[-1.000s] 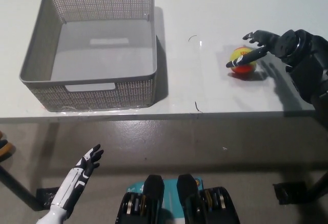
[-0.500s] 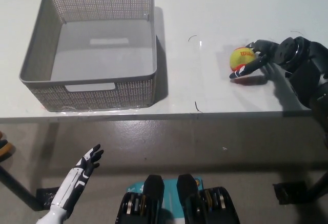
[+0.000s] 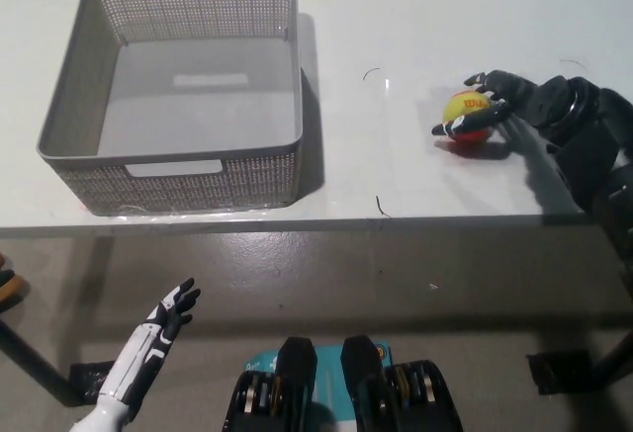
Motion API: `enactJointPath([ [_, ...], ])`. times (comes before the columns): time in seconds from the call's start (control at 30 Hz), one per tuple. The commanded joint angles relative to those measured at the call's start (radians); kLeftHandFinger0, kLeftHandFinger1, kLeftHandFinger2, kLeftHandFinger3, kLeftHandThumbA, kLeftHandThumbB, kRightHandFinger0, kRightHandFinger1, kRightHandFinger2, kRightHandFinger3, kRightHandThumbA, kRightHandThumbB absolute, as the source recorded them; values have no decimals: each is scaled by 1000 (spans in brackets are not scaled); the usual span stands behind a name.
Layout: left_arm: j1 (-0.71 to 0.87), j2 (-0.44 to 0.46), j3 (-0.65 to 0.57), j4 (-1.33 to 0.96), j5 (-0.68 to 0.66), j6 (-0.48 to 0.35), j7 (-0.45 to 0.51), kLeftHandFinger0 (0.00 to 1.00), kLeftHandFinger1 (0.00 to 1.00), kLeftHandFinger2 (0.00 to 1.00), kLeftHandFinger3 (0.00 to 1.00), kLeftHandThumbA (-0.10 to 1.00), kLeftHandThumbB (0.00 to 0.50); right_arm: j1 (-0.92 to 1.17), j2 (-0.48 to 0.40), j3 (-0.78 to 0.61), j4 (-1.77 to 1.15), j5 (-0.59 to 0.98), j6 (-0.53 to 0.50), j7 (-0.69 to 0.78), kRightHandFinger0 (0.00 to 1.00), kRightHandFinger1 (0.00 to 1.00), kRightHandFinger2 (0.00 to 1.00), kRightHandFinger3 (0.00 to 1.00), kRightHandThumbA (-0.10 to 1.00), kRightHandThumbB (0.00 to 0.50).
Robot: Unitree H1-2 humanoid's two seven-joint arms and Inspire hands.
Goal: Use the right hand to pick up a tennis ball and put it into a container on the left side
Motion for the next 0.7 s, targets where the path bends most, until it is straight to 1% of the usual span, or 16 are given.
enactJointPath([
  [0.0, -18, 19, 7, -6, 2, -37, -8, 1000, 1000, 1000, 1000, 1000, 316, -15, 22, -108, 6, 80, -170, -415, 1, 100, 424, 374, -100, 188],
  [0.03, -18, 20, 8, -5, 1, -37, -7, 1000, 1000, 1000, 1000, 1000, 317, -7, 25, -126, 10, 94, -185, -431, 0, 192, 574, 531, -100, 159],
  [0.07, -17, 20, 8, -7, 1, -34, -7, 1000, 1000, 1000, 1000, 1000, 317, -2, 27, -135, 12, 99, -194, -441, 0, 220, 605, 582, -100, 155],
  [0.1, -17, 20, 8, -6, 0, -37, -8, 1000, 1000, 1000, 1000, 1000, 320, 4, 28, -149, 20, 107, -200, -452, 93, 298, 633, 667, -100, 183],
  [0.13, -16, 20, 8, -8, -3, -35, -10, 1000, 1000, 1000, 1000, 1000, 322, 5, 30, -154, 27, 107, -198, -462, 20, 259, 571, 713, -100, 171],
  [0.17, -16, 19, 8, -9, -4, -34, -10, 1000, 1000, 1000, 1000, 1000, 331, 9, 30, -158, 30, 106, -202, -469, 1, 218, 543, 706, -100, 175],
  [0.2, -16, 20, 8, -9, -3, -33, -10, 1000, 1000, 1000, 1000, 1000, 330, 12, 30, -166, 33, 108, -207, -479, 0, 203, 550, 695, -100, 179],
  [0.27, -16, 19, 8, -9, -6, -36, -12, 1000, 1000, 1000, 1000, 1000, 329, 14, 30, -172, 36, 105, -207, -487, 0, 239, 655, 714, -100, 185],
  [0.3, -15, 19, 8, -11, -5, -35, -10, 1000, 1000, 1000, 1000, 1000, 323, 14, 30, -177, 38, 107, -206, -490, 0, 272, 716, 704, -100, 178],
  [0.37, -14, 18, 8, -16, -5, -29, -10, 1000, 1000, 1000, 1000, 1000, 324, 13, 30, -187, 43, 109, -203, -498, 0, 331, 774, 712, -100, 182],
  [0.4, -21, 18, 9, -16, -8, -25, -12, 1000, 1000, 1000, 1000, 1000, 321, 9, 29, -189, 42, 108, -205, -503, 0, 333, 777, 717, -100, 176],
  [0.43, -33, 19, 9, -13, -11, -26, -14, 1000, 1000, 1000, 1000, 1000, 311, 3, 26, -193, 46, 108, -211, -506, 0, 365, 799, 748, -100, 176],
  [0.5, -33, 19, 9, -11, -16, -27, -17, 1000, 1000, 1000, 1000, 1000, 309, 2, 26, -200, 46, 111, -219, -510, 0, 341, 771, 756, -100, 178],
  [0.6, -32, 20, 8, -8, -16, -33, -18, 1000, 1000, 1000, 1000, 1000, 301, -2, 31, -236, 42, 141, -239, -513, 0, 279, 695, 708, -100, 183],
  [0.63, -32, 20, 8, -8, -16, -30, -19, 1000, 1000, 1000, 1000, 1000, 302, -7, 35, -257, 32, 158, -256, -517, 0, 259, 680, 681, -100, 170],
  [0.67, -34, 21, 8, -8, -16, -26, -19, 1000, 1000, 1000, 1000, 1000, 303, -20, 43, -284, 5, 179, -281, -518, 0, 285, 711, 669, -100, 154],
])
